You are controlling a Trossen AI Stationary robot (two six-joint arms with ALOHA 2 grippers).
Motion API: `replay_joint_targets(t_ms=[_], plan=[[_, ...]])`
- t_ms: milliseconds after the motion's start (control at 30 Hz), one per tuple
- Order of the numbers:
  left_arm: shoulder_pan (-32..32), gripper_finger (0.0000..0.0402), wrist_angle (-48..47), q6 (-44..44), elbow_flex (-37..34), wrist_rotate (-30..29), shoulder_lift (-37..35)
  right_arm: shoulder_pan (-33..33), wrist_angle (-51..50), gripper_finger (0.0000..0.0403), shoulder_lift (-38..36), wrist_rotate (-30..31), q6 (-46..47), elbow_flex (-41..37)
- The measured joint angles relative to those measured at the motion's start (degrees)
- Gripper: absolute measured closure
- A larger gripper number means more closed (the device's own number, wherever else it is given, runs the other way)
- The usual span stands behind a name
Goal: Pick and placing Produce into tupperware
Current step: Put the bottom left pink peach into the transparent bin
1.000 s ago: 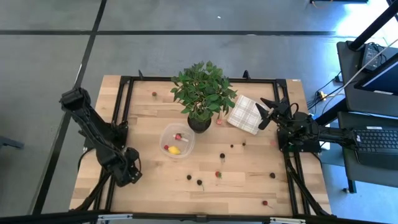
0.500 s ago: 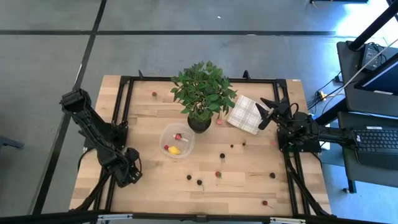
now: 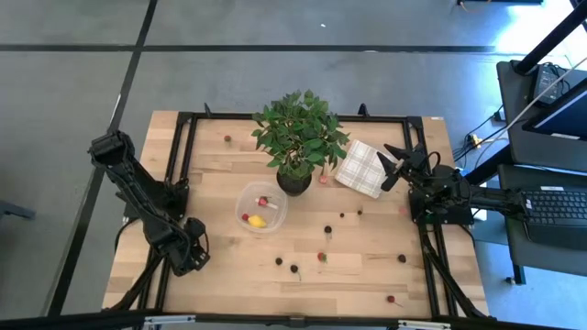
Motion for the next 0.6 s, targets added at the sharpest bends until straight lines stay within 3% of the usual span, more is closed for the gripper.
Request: replay_joint_targets(t_ms=[300,600], plan=[[0.0,0.0193,0.0,-0.1,0.0,0.0,0.0,0.0,0.0,0.0221,0.0,0.0,0.0,0.0],[0.0,0.0258,0.0,-0.1,0.0,0.0,0.0,0.0,0.0,0.0221,0.0,0.0,-0.1,0.0]])
